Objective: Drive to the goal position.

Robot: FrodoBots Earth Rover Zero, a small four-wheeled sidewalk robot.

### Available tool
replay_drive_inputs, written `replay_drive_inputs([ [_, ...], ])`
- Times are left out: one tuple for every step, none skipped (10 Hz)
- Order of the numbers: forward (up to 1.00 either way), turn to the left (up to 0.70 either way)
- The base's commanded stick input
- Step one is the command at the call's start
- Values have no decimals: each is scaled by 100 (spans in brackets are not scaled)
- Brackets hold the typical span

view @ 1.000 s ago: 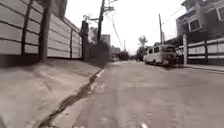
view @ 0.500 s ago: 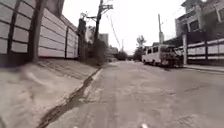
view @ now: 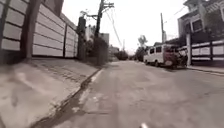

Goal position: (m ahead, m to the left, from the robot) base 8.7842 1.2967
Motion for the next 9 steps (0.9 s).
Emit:
replay_drive_inputs([
  [70,0],
  [70,0],
  [70,0],
  [70,0],
  [70,0],
  [70,0],
  [70,0],
  [70,-3],
  [70,-19],
])
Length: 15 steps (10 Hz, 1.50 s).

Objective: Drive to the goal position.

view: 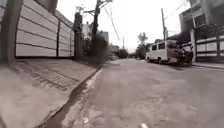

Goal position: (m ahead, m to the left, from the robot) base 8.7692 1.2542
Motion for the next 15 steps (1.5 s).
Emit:
replay_drive_inputs([
  [70,-25],
  [70,-17],
  [70,0],
  [70,0],
  [70,0],
  [70,0],
  [70,0],
  [70,0],
  [70,0],
  [70,0],
  [70,4],
  [70,26],
  [70,14],
  [70,0],
  [70,0],
])
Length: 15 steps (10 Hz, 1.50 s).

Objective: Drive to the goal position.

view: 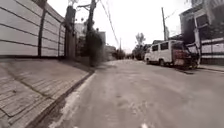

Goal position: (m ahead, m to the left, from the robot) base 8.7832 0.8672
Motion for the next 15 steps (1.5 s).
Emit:
replay_drive_inputs([
  [70,0],
  [70,0],
  [70,0],
  [70,0],
  [70,0],
  [70,0],
  [70,0],
  [70,0],
  [70,0],
  [70,0],
  [70,0],
  [70,0],
  [70,-1],
  [70,-4],
  [70,-10],
])
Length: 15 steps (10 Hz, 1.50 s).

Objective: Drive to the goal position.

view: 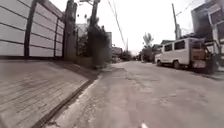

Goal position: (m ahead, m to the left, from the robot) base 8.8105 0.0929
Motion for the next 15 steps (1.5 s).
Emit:
replay_drive_inputs([
  [70,-22],
  [70,-14],
  [70,0],
  [70,0],
  [70,0],
  [70,0],
  [70,0],
  [70,0],
  [70,0],
  [70,0],
  [70,0],
  [70,0],
  [70,0],
  [70,0],
  [70,0],
])
